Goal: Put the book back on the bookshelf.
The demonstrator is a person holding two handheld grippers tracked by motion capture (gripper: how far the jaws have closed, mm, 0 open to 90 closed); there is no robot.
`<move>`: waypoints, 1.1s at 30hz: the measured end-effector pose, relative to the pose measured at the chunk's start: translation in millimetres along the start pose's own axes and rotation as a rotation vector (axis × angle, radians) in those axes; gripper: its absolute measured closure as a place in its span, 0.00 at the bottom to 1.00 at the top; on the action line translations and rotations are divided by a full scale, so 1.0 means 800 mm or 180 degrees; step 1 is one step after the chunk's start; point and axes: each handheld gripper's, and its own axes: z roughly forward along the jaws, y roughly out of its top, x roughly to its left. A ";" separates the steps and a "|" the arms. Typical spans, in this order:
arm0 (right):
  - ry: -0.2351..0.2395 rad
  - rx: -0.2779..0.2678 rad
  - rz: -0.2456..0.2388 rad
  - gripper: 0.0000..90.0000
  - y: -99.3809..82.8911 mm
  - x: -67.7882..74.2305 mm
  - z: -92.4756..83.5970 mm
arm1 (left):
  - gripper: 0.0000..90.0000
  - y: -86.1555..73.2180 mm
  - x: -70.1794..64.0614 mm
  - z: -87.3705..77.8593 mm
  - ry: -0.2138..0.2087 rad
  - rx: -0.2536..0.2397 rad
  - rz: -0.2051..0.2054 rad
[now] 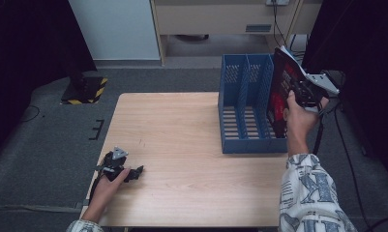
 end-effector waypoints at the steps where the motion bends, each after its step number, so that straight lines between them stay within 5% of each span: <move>1: -0.0007 0.0001 0.0000 0.97 -0.001 0.001 0.000 | 0.00 0.000 0.000 0.000 0.0000 -0.0001 0.0000; 33: -0.0029 0.0082 -0.0018 0.97 -0.026 -0.001 0.004 | 0.00 0.000 0.000 0.000 -0.0001 -0.0001 0.0000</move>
